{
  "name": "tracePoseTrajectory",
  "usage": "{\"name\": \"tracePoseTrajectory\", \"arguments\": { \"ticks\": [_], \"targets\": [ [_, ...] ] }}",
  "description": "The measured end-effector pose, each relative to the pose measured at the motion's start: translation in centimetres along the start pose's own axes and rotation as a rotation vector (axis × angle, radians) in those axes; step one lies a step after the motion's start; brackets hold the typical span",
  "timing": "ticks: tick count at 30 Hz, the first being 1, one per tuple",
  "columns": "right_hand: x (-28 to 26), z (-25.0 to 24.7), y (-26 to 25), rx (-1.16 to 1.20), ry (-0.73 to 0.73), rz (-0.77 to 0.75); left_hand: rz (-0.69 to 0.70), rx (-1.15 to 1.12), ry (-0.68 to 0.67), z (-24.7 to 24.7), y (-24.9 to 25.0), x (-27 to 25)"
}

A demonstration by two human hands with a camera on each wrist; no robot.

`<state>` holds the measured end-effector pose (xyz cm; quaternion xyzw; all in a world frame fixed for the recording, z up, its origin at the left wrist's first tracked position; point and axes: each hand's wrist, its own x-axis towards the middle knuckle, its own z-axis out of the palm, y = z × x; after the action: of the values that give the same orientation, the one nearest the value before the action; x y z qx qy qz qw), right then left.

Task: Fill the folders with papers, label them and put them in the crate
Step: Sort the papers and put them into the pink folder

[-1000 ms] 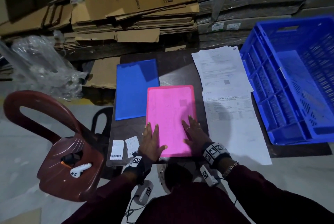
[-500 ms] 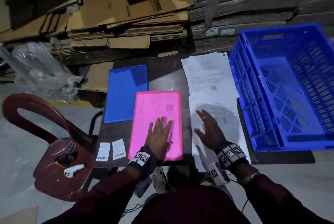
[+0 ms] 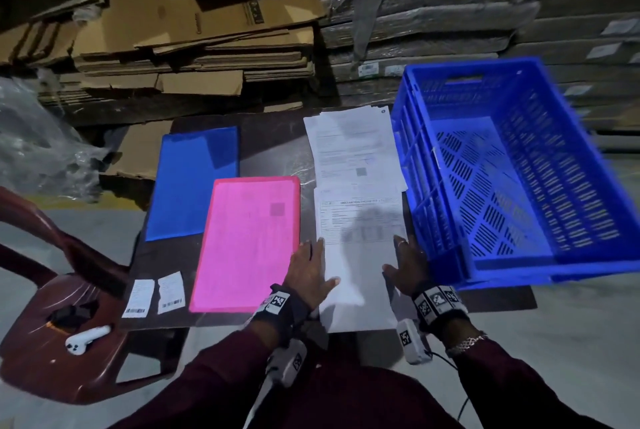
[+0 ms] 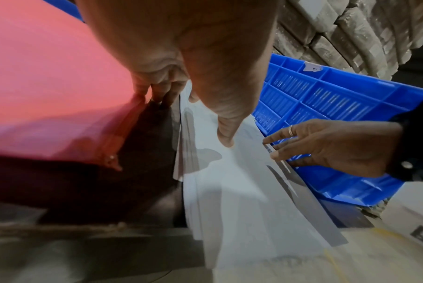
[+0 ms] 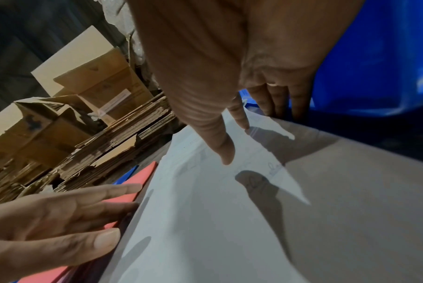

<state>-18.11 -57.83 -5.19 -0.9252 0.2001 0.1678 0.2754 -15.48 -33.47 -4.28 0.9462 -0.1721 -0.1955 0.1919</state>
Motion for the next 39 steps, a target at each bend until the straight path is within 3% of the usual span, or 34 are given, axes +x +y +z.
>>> {"name": "tracePoseTrajectory", "arguments": {
  "ticks": [9,15,23,28,34,39],
  "targets": [
    [-0.7,-0.7,-0.9,0.129,-0.026,-0.015,-0.040,-0.366,-0.004,-0.9,1.5,0.1],
    [-1.8,-1.7,-1.3,0.252,-0.019,-0.051,-0.068,-0.453,0.017,-1.6,2.2,-0.2],
    [-2.4,-2.1,-1.4,0.413,0.091,-0.123,-0.062,-0.495,0.150,-1.9,2.8,-0.6],
    [-2.7,-2.2,-1.0,0.449,0.017,-0.155,-0.078,-0.589,0.242,-1.9,3.2,-0.4],
    [-2.6,-2.0,-0.8,0.575,0.137,-0.290,-0.130,-0.674,0.146,-3.0,4.3,0.4],
    [-1.8,-3.0,-1.2,0.658,0.043,-0.274,-0.107,-0.613,0.114,-3.5,3.5,0.4]
  ]
}}
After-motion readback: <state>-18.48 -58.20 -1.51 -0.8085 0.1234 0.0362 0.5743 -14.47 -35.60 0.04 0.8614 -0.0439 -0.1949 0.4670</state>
